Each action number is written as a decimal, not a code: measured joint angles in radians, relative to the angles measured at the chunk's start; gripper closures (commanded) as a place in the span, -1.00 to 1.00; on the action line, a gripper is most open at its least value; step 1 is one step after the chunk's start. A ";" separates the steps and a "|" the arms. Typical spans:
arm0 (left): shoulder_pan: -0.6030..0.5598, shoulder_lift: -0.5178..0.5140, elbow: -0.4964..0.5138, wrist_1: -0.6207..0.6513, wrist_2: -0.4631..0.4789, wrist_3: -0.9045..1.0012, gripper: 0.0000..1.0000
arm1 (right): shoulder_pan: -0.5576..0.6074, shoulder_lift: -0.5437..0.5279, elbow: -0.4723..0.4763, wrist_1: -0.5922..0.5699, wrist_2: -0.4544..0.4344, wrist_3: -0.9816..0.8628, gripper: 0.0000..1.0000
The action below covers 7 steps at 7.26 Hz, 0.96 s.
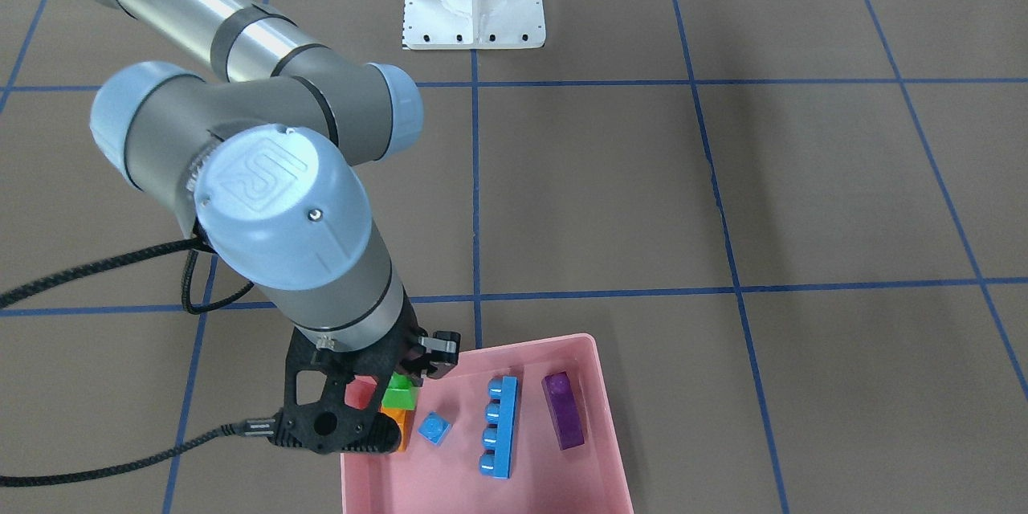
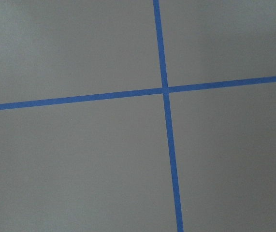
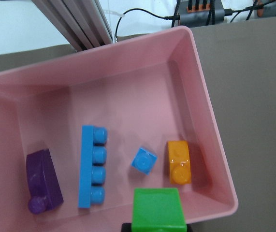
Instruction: Put all blocks into box
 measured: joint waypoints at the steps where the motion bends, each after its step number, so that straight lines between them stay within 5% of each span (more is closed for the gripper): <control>1: 0.001 0.000 0.001 -0.001 0.000 0.000 -1.00 | -0.020 0.047 -0.107 0.088 -0.052 0.038 1.00; 4: 0.003 -0.001 0.005 -0.001 0.000 -0.001 -1.00 | -0.121 0.121 -0.290 0.300 -0.281 0.216 1.00; 5: 0.003 -0.001 0.006 -0.001 0.000 -0.001 -1.00 | -0.145 0.123 -0.303 0.311 -0.303 0.229 -0.39; 6: 0.003 -0.001 0.007 -0.001 0.000 -0.002 -1.00 | -0.160 0.121 -0.311 0.313 -0.314 0.232 -0.98; 7: 0.003 -0.001 0.007 -0.001 0.000 -0.002 -1.00 | -0.169 0.118 -0.318 0.312 -0.321 0.232 -0.98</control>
